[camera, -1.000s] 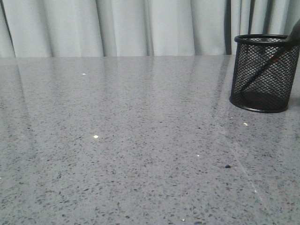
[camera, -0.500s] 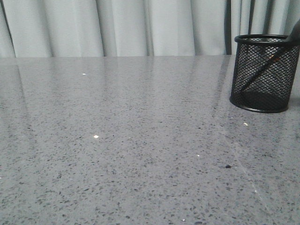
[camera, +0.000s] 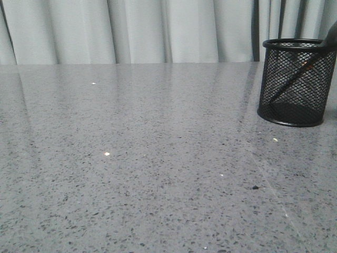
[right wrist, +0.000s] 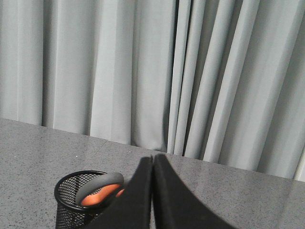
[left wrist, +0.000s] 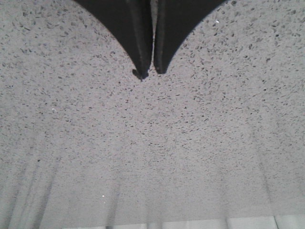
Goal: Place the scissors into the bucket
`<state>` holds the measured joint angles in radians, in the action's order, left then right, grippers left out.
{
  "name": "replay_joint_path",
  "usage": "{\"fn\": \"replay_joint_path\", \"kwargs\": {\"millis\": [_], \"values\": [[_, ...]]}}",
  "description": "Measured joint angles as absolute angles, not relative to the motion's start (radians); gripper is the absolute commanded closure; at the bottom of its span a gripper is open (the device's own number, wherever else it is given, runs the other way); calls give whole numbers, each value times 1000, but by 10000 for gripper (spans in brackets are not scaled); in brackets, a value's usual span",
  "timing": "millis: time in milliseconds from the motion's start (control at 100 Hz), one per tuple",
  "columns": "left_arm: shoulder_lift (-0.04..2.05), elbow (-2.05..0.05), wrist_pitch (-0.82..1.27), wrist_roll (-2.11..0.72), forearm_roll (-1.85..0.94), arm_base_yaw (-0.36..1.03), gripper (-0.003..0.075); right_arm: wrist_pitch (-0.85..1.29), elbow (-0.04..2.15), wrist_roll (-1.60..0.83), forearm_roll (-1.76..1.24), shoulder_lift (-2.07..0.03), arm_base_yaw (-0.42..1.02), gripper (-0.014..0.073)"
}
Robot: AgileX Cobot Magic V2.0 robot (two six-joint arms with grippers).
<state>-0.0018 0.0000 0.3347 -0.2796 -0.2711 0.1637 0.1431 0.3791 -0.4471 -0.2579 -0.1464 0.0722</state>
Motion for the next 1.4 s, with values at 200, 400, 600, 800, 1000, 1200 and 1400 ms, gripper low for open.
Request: {"fn": "replay_joint_path", "kwargs": {"millis": [200, 400, 600, 800, 1000, 1200, 1400], "values": [[-2, 0, 335, -280, -272, 164, 740, 150, 374, -447, -258, -128, 72, 638], [-2, 0, 335, -280, -273, 164, 740, 188, 281, -361, -235, -13, 16, 638], [-2, 0, 335, -280, -275, 164, 740, 218, 101, -18, -79, 11, -80, 638], [-2, 0, 335, -280, -275, 164, 740, 220, -15, 24, -27, 11, -94, 638], [-2, 0, 335, -280, -277, 164, 740, 314, -15, 27, -23, 11, -94, 638], [-2, 0, 335, -280, -277, 164, 740, 320, -13, 27, -23, 11, -94, 638], [-2, 0, 335, -280, -277, 164, 740, 320, -13, 29, -23, 11, -94, 638]]}}
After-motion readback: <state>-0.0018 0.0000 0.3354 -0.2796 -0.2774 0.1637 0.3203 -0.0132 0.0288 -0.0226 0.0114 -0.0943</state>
